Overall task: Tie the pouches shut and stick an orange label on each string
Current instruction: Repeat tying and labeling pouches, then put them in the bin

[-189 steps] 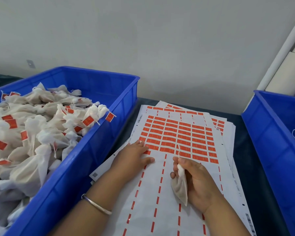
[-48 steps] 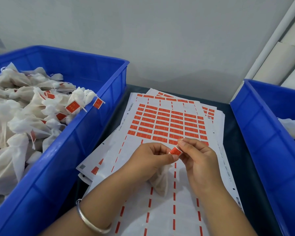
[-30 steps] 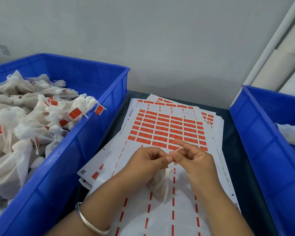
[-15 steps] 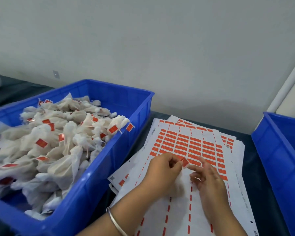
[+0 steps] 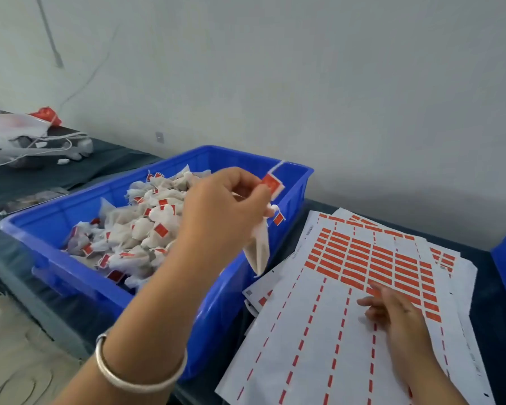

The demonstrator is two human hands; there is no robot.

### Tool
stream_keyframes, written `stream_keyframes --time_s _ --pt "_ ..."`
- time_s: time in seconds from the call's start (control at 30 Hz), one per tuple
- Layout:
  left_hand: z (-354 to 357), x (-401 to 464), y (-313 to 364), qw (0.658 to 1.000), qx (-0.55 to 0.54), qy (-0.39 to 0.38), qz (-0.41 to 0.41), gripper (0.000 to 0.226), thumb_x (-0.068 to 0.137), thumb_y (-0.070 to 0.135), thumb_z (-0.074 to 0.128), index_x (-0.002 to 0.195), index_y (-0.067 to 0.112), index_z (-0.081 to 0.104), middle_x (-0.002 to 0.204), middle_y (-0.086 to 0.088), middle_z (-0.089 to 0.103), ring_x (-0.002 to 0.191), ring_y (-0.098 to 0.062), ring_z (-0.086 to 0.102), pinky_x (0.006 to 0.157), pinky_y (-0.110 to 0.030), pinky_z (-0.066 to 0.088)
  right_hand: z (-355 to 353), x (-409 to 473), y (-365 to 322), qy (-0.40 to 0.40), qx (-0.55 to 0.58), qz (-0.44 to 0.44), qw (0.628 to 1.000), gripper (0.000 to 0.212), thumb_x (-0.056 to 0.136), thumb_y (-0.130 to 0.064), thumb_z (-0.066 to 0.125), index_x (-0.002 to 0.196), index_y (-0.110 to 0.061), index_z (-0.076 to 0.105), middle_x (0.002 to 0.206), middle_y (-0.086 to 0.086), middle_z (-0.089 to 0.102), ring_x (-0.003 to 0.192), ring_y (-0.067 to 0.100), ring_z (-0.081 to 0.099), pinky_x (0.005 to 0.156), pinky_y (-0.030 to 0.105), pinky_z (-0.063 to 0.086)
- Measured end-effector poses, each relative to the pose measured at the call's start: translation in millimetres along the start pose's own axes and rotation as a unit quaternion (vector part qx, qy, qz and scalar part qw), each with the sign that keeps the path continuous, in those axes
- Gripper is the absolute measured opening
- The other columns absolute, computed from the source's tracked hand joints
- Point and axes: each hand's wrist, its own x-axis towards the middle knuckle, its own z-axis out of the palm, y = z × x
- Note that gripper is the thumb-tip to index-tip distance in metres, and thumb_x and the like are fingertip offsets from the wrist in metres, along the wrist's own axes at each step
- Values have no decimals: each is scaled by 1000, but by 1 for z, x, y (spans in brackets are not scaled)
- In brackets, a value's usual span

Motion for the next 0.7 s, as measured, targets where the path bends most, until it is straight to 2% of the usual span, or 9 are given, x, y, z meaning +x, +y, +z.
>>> stream_keyframes --time_s 0.1,0.17,0.2,0.27,0.4,0.47,0.57,0.63,0.7 --pt "-18 17 -12 995 71 4 -63 15 85 31 58 76 19 61 60 5 67 67 -13 69 69 -38 58 6 -3 1 -21 -50 -3 998 32 94 -44 40 98 -24 66 88 1 70 85 22 63 69 25 46" --pt "-24 22 -22 986 149 -13 -74 19 90 28 56 75 17 60 63 5 67 59 -8 64 60 -32 55 11 -5 2 -48 -115 -15 992 32 95 -43 41 102 -23 65 89 -4 69 86 14 62 72 24 48" --pt "-26 23 -26 982 174 -14 -69 21 90 28 55 73 16 59 63 4 67 48 -3 58 51 -27 48 12 -7 3 -62 -160 -28 985 30 96 -40 42 106 -23 64 93 -7 69 87 10 61 75 23 48" --pt "-29 22 -34 978 198 -15 -61 21 90 28 54 73 16 58 64 2 67 37 3 50 45 -22 35 15 -8 3 -75 -262 -65 960 28 98 -34 46 115 -20 63 108 -5 69 94 8 61 82 23 47" --pt "-33 20 -49 951 297 -52 -70 20 89 30 54 72 19 58 68 1 65 56 -8 56 51 -23 38 20 -20 -8 -80 -443 -109 886 27 97 -35 49 118 -26 64 120 -10 65 101 6 60 88 17 42" --pt "-33 20 -54 927 361 -72 -66 18 90 28 53 74 20 59 73 2 64 64 -9 54 52 -20 36 21 -27 -14 -105 -491 -108 858 29 96 -40 49 121 -31 61 124 -13 62 106 5 59 94 20 44" --pt "-25 21 -56 889 429 -127 -95 17 94 25 49 99 17 63 85 4 61 67 -7 50 53 -18 33 14 -39 -23 -153 -512 -72 842 35 96 -43 49 130 -37 53 138 -16 51 123 8 52 105 27 39" --pt "-18 18 -50 850 481 -175 -124 23 95 24 48 111 11 59 89 -1 58 72 -11 52 55 -20 37 1 -46 -29 -172 -504 -57 845 36 95 -43 50 131 -40 49 143 -18 46 128 8 48 107 28 37" --pt "-12 9 -40 833 509 -180 -117 28 96 24 47 120 9 50 98 -6 56 81 -17 55 62 -25 43 -17 -54 -40 -155 -490 -64 856 36 94 -44 52 129 -42 48 142 -20 45 128 7 47 105 27 38"
